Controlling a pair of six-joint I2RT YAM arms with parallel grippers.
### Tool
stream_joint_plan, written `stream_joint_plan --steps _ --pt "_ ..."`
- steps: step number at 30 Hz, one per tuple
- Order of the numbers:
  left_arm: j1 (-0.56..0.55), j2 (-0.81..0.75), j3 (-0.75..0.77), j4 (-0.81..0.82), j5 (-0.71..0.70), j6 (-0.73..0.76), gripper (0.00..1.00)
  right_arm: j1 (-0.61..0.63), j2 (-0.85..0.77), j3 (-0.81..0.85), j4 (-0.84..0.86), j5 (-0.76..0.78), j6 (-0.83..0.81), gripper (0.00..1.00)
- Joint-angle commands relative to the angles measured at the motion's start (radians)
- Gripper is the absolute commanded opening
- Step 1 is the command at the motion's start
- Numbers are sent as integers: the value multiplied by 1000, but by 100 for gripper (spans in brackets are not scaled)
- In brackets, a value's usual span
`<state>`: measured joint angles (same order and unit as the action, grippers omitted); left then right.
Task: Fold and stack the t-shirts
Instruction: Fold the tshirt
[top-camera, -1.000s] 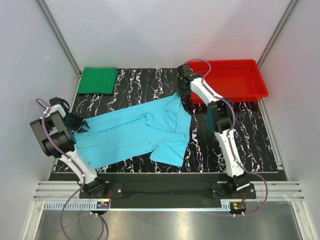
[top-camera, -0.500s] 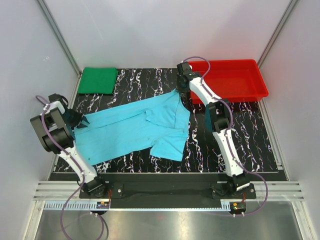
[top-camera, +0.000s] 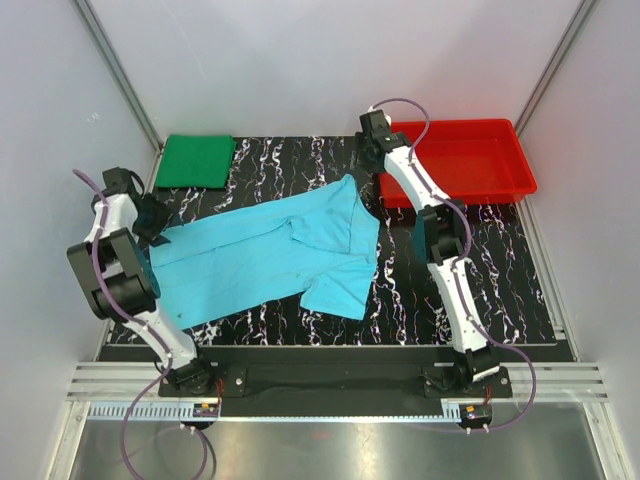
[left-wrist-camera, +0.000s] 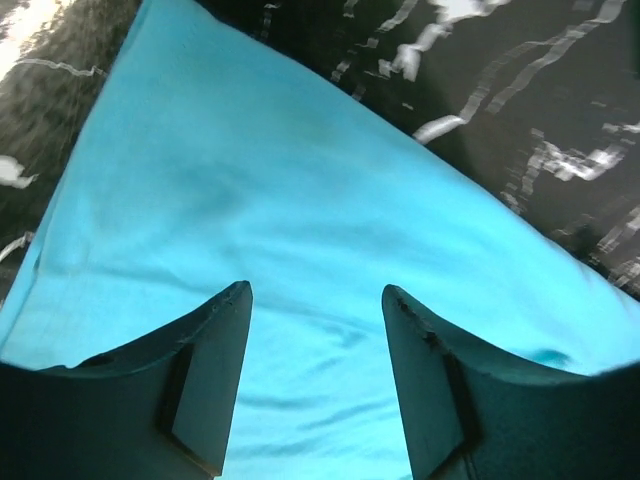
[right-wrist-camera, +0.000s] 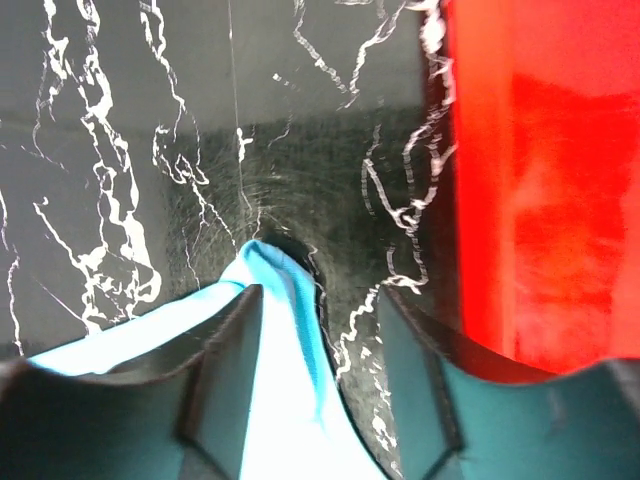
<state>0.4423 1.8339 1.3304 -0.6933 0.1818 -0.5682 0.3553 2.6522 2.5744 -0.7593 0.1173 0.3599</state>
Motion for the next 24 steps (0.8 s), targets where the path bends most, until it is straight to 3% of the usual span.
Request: stream_joint_plan --steps 1,4,6,11,13,14,15,18,24 --pt "-34 -136 -25 -27 -51 -18 61 -7 -135 50 -82 65 -12 61" --pt "-72 -202 -52 -77 -70 -10 60 -6 -240 -57 -130 78 5 74" --pt "-83 -275 -100 -98 -103 -9 58 -7 -345 -190 -140 64 31 77" --pt "-93 -500 -273 -133 -177 -41 54 17 -639 -523 -98 -111 67 78" --pt "-93 -588 -400 -149 -218 -85 52 55 -772 -769 -48 -174 67 77" --pt "-88 -614 -401 -149 -243 -85 52 69 -814 -770 -31 -198 62 77" --pt "-86 -636 -422 -185 -269 -110 51 86 -854 -878 -15 -220 56 76" --pt "-53 -703 -509 -207 -303 -203 50 134 -977 -1050 2 -290 40 74" --pt "165 -737 -605 -203 -312 -229 45 159 -1138 -1302 12 -433 79 70"
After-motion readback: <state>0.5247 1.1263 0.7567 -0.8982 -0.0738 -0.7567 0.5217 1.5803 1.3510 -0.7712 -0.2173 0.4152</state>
